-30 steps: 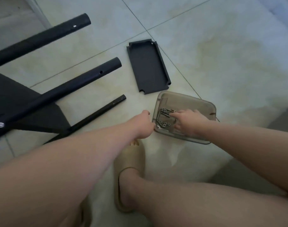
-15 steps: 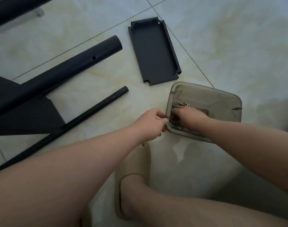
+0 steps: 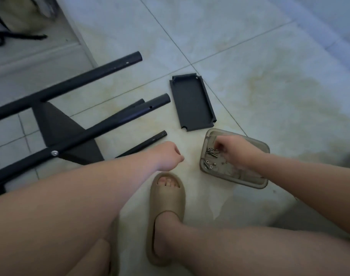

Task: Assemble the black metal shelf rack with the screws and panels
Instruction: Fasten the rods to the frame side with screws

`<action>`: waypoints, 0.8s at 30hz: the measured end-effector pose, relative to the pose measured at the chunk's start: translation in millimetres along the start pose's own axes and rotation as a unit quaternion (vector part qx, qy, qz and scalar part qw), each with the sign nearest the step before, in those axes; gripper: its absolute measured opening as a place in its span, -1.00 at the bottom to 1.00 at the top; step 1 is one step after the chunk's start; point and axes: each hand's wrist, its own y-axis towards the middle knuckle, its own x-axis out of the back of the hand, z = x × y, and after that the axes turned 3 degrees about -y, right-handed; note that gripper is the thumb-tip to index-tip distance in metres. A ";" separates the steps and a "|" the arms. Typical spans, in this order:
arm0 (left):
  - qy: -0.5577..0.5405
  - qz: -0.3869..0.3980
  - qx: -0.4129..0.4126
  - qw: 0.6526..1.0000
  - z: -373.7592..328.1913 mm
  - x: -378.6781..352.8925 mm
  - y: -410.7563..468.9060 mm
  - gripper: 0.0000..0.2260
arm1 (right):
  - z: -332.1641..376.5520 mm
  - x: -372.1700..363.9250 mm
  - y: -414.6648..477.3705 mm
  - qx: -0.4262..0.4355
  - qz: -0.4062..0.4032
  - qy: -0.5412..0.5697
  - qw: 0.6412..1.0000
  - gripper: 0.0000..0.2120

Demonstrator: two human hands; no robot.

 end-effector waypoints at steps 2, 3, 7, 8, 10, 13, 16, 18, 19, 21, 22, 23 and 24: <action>0.006 -0.005 0.015 1.000 -2.9 18.6 -26.7 -0.74 | 23.3 24.6 -19.0 0.022 -0.048 0.023 0.998 -0.77; -0.001 -0.016 0.017 1.000 -4.4 27.8 -41.1 -0.74 | 35.9 37.1 -29.4 0.036 -0.070 0.035 0.996 -0.76; -0.150 -0.081 0.011 0.985 -2.8 57.5 -105.6 -0.75 | 91.2 83.3 -70.1 0.095 -0.167 0.084 0.978 -0.74; -0.207 -0.082 0.015 0.975 -0.1 62.2 -122.5 -0.74 | 107.0 92.7 -79.0 0.106 -0.188 0.104 0.971 -0.73; -0.326 -0.069 0.017 0.943 8.6 69.3 -153.8 -0.72 | 141.1 107.2 -94.8 0.124 -0.220 0.146 0.956 -0.70; -0.493 -0.052 -0.005 0.868 23.4 78.6 -190.6 -0.66 | 193.2 118.1 -110.5 0.151 -0.243 0.202 0.937 -0.66; -0.609 -0.040 -0.028 0.791 37.6 88.8 -218.3 -0.60 | 242.0 120.1 -119.0 0.200 -0.241 0.216 0.925 -0.64; -0.653 -0.031 -0.043 0.756 48.2 95.6 -231.1 -0.55 | 271.6 118.5 -118.5 0.225 -0.231 0.210 0.923 -0.58; -0.668 -0.027 -0.050 0.742 54.5 99.3 -235.6 -0.53 | 285.6 117.1 -116.1 0.233 -0.222 0.203 0.925 -0.56; -0.694 -0.027 -0.063 0.716 68.5 107.4 -241.5 -0.53 | 311.3 113.0 -107.1 0.252 -0.194 0.183 0.930 -0.58; -0.705 -0.031 -0.067 0.706 75.8 112.3 -243.6 -0.55 | 322.9 110.3 -101.1 0.262 -0.177 0.174 0.933 -0.60; -0.713 -0.039 -0.067 0.696 83.3 117.7 -245.0 -0.58 | 333.1 107.6 -94.6 0.271 -0.164 0.170 0.933 -0.63; -0.721 -0.054 -0.061 0.688 91.3 123.5 -244.8 -0.62 | 342.1 104.7 -87.9 0.279 -0.155 0.168 0.933 -0.64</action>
